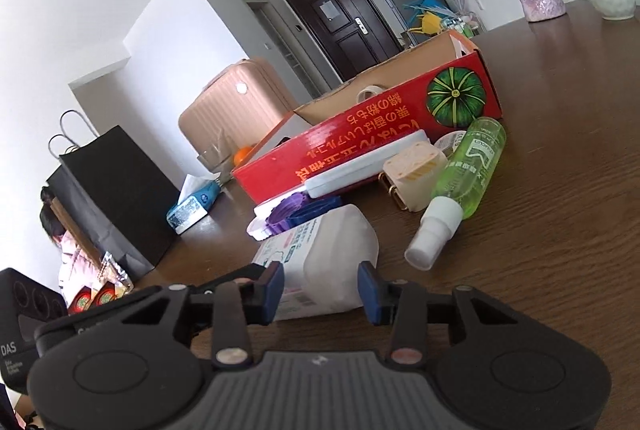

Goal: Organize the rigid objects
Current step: 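Grasp the white plastic container with the right tool and the left tool, then lift the white container into the cardboard box and open both tools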

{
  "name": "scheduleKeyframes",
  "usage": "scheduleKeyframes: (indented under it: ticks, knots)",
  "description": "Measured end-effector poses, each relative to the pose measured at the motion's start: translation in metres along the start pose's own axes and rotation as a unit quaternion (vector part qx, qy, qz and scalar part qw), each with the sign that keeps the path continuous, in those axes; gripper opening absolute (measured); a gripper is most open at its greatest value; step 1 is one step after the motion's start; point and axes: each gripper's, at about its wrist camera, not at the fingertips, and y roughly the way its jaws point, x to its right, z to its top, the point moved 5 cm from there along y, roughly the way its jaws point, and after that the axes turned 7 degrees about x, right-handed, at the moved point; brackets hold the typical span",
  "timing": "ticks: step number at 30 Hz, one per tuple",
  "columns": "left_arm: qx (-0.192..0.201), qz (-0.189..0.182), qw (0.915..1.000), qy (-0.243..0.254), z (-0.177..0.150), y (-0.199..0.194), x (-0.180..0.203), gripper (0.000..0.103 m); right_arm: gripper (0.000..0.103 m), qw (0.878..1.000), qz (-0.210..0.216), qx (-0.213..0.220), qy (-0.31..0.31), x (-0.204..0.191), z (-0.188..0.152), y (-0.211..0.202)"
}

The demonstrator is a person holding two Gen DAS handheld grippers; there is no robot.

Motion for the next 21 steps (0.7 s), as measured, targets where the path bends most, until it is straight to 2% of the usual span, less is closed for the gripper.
scheduleKeyframes:
  ticks: [5,10,16,21]
  knots:
    - [0.037,-0.020,0.9991,-0.001,0.013,-0.021,0.010,0.034,0.025,1.000,0.009,0.014,-0.018,-0.013,0.001,-0.022]
    - [0.064,-0.029,0.9964,0.047,0.039,-0.017,0.037,0.034,0.024,0.999,0.010,0.039,-0.022,-0.020,0.020,-0.031]
    - [0.098,-0.054,0.9909,0.075,0.089,0.011,0.062,0.034,0.024,0.995,0.012,0.088,-0.040,-0.026,0.072,-0.028]
    - [0.109,-0.050,0.9889,0.087,0.140,0.056,0.075,0.034,0.021,0.990,0.006,0.126,-0.066,-0.029,0.132,-0.010]
